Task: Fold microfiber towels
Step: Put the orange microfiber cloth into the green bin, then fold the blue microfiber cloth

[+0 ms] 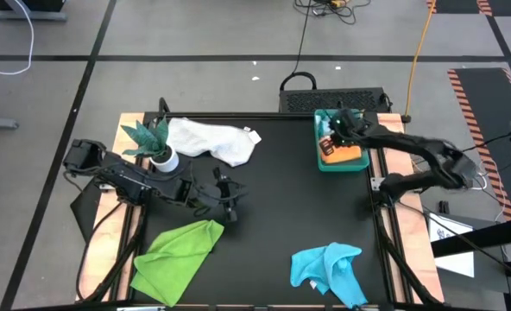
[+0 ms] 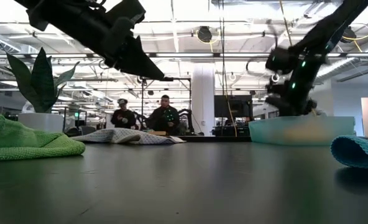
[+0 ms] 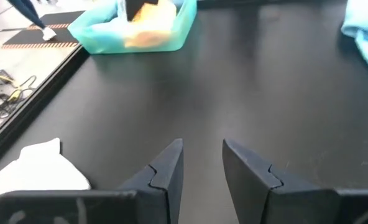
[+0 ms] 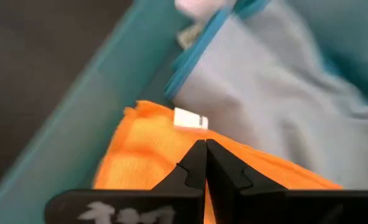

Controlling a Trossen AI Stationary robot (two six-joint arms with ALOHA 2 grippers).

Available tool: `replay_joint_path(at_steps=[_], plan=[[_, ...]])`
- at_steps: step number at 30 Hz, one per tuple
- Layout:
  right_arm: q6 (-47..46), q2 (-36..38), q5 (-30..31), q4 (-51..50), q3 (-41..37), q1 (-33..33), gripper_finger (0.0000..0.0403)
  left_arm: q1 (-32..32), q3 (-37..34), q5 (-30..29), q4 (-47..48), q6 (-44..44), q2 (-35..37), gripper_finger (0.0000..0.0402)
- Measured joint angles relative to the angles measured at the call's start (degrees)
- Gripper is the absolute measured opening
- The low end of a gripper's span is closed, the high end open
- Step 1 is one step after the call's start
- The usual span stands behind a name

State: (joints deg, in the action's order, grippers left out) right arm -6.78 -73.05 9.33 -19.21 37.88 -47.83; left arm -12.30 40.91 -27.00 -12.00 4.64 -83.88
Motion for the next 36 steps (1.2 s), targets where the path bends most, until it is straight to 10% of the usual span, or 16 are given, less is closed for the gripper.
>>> replay_joint_path(at_steps=[7,12,23,36], plan=[[-10.9,19.1,4.9,-12.5,0.0,13.8,0.0,-0.6,0.0,0.1,0.7,1.3,0.0,0.0115],[-22.2,21.5,2.4,-9.2,0.0,38.4,0.0,-2.5,0.0,0.2,3.3,3.0,0.0,0.0115],[-19.6,4.2,14.4,34.6,0.1,83.1,0.0,-9.5,0.0,1.5,3.2,-0.8,0.0,0.0115],[-25.2,-15.2,17.6,32.6,13.4,93.8,0.0,-18.6,0.0,1.5,-3.6,1.9,0.0,0.0115]])
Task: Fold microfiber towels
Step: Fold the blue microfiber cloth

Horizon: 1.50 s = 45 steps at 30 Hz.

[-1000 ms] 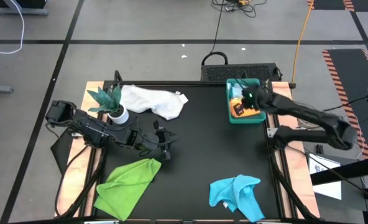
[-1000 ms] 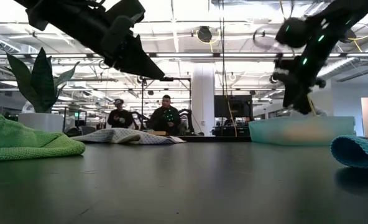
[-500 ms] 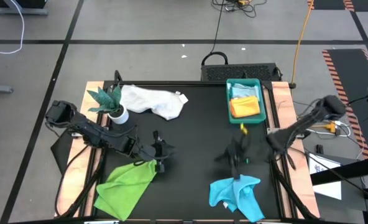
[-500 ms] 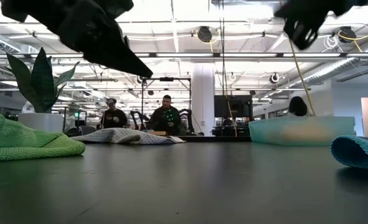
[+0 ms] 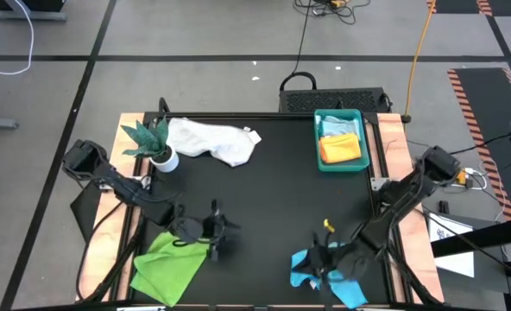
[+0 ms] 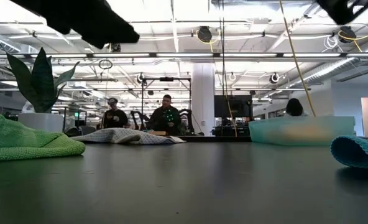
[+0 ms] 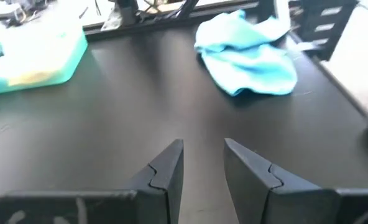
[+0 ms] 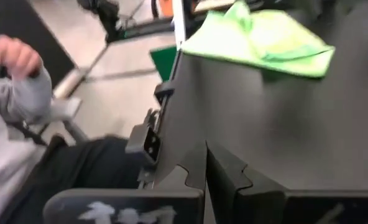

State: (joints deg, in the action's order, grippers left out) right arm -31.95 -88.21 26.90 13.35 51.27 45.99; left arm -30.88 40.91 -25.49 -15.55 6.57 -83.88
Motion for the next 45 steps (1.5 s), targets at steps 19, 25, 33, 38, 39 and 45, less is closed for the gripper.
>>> replay_joint_path(at_steps=[19,25,33,38,39,45], plan=[[12.6,-14.2,-21.8,-38.9,19.7,-2.2,0.0118,-1.6,0.0,0.0,-9.2,-1.4,-7.1,0.0115],[19.9,-16.9,-19.7,-39.1,19.0,-1.8,0.0112,-0.9,0.0,2.4,-11.7,-4.6,-7.0,0.0115],[21.9,-15.7,-8.2,-32.9,18.2,-4.4,0.0008,-1.7,0.1,4.8,-23.9,-13.7,-12.9,0.0115],[19.4,-13.5,5.4,-31.3,18.2,-5.2,0.0005,-1.7,0.4,5.5,-30.6,-19.4,-16.3,0.0115],[18.4,-12.9,8.4,-30.9,18.2,-5.2,0.0003,-1.9,0.3,5.5,-31.8,-20.3,-16.8,0.0115],[14.3,-11.9,16.6,-25.6,17.4,-5.5,0.0002,-1.9,2.5,2.1,-33.2,-25.0,-19.8,0.0115]])
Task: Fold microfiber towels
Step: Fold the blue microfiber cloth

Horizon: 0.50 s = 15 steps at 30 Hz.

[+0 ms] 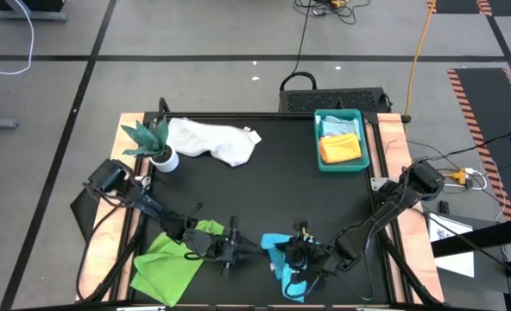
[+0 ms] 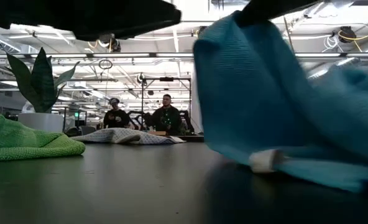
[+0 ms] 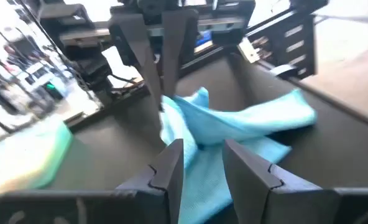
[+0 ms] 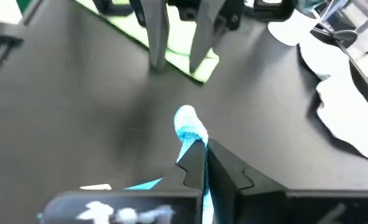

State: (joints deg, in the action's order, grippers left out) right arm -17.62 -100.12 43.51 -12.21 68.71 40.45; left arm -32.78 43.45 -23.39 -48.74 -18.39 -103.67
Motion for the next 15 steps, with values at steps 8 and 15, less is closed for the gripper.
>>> replay_joint_path(at_steps=[8,15], plan=[[-4.0,-0.1,-0.3,4.7,-4.8,0.0,0.0001,0.1,5.6,9.9,1.1,-7.8,-6.9,0.0116],[-11.0,-0.1,-0.3,4.8,-6.7,0.1,0.0001,-0.3,12.8,5.3,0.6,-24.1,-12.8,0.0116]])
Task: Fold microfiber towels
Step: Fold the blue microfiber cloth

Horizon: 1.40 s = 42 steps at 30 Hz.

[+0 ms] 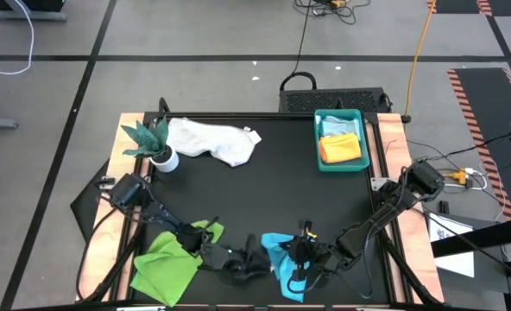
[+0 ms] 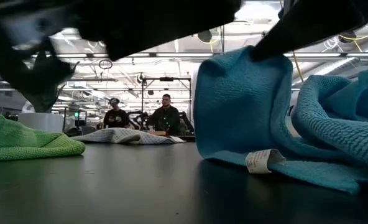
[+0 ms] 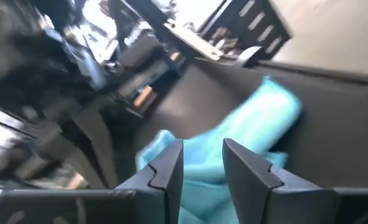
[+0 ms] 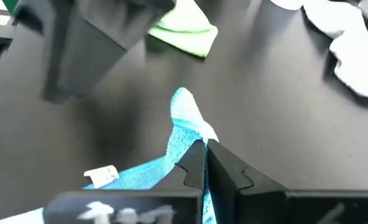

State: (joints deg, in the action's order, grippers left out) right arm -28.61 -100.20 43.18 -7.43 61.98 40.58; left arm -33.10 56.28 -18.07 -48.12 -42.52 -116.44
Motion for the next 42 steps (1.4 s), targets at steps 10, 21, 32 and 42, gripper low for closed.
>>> replay_joint_path(at_steps=[10,21,32,42], plan=[[-0.4,0.0,-0.5,3.5,0.0,0.9,0.0001,-0.7,9.4,-28.6,1.1,-8.0,-9.3,0.0116],[-2.2,0.0,-3.1,3.3,0.0,0.8,0.0,-1.9,11.8,-42.4,0.2,1.7,-9.6,0.0115],[-2.2,0.0,-7.6,2.7,0.0,0.8,0.0,-5.0,11.8,-39.2,0.1,-2.3,-9.3,0.0115],[-0.6,0.0,-10.5,2.7,0.0,0.8,0.0,-2.0,11.8,-34.0,2.9,6.9,-9.1,0.0115]])
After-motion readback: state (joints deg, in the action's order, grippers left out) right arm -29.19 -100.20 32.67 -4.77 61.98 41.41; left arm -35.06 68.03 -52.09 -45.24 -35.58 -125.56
